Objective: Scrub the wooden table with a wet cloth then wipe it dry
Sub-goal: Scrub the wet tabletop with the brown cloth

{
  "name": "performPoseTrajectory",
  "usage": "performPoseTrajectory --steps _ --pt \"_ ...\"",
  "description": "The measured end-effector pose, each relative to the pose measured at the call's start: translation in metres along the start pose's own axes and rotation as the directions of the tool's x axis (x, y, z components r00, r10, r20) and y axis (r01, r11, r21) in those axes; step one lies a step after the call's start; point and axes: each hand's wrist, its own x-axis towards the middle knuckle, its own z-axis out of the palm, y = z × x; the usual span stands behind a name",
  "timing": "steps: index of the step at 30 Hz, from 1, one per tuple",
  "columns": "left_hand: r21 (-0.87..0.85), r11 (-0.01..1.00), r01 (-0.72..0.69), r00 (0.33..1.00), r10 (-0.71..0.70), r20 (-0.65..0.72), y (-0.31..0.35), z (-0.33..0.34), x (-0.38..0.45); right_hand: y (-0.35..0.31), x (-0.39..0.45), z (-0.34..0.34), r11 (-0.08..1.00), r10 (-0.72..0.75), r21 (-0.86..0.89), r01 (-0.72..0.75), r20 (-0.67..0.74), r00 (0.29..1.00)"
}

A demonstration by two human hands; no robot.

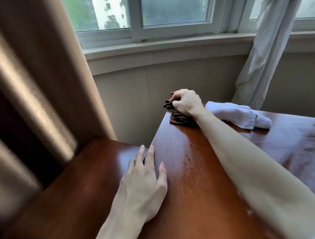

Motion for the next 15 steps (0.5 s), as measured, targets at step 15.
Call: performPoseTrajectory --steps 15 --pt "-0.023 0.997 -0.075 0.997 0.076 0.024 0.005 -0.012 -0.008 -0.052 -0.276 -0.049 0.946 -0.320 0.116 0.304 0.164 0.933"
